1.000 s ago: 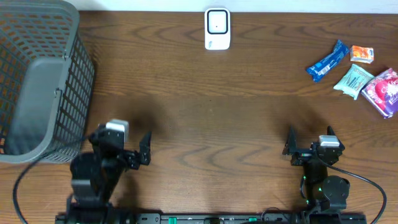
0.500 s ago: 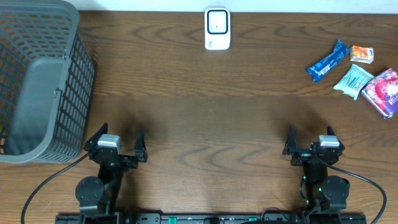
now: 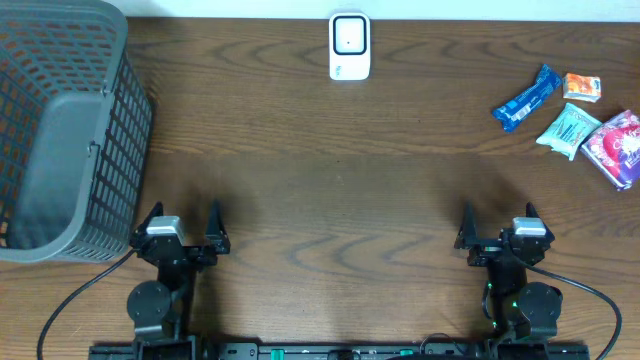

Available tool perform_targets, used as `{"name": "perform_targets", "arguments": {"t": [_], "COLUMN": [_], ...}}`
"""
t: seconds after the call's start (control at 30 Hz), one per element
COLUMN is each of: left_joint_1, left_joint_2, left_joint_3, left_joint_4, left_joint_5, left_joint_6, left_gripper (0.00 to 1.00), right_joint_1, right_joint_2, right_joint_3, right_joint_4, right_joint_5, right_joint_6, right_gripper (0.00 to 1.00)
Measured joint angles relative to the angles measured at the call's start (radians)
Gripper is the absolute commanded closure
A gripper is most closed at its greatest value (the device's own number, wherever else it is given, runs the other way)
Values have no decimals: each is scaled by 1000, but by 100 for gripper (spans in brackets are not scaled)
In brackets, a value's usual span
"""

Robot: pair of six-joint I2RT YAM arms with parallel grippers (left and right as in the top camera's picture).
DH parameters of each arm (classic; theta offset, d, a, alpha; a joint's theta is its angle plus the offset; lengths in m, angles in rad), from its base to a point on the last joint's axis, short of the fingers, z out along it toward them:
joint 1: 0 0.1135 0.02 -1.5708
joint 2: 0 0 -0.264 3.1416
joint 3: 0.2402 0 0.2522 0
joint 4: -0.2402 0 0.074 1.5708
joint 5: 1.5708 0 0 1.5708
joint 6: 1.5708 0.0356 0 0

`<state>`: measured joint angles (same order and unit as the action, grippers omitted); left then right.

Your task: Scan the item barcode

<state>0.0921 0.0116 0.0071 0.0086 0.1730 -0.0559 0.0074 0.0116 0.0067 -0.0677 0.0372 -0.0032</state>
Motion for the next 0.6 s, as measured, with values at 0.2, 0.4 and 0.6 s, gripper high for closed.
{"name": "perform_targets", "arguments": {"t": [0.2,0.4,0.6], "left_joint_1": [5,5,5], "left_joint_2": [-1,-1,-1], "left_joint_3": [5,5,6], "left_joint_4": [-19,-21,-23], "left_joint_5": [-24,-27,-31], "left_joint_6": [23,90,124], "left_gripper": [2,2,2], "right_joint_1": [0,0,0], "right_joint_2": [0,0,0], "right_joint_3": [0,0,0], "right_joint_4": [0,0,0], "right_joint_5": [0,0,0], "right_joint_6": [0,0,0], "right_gripper": [1,1,1]}}
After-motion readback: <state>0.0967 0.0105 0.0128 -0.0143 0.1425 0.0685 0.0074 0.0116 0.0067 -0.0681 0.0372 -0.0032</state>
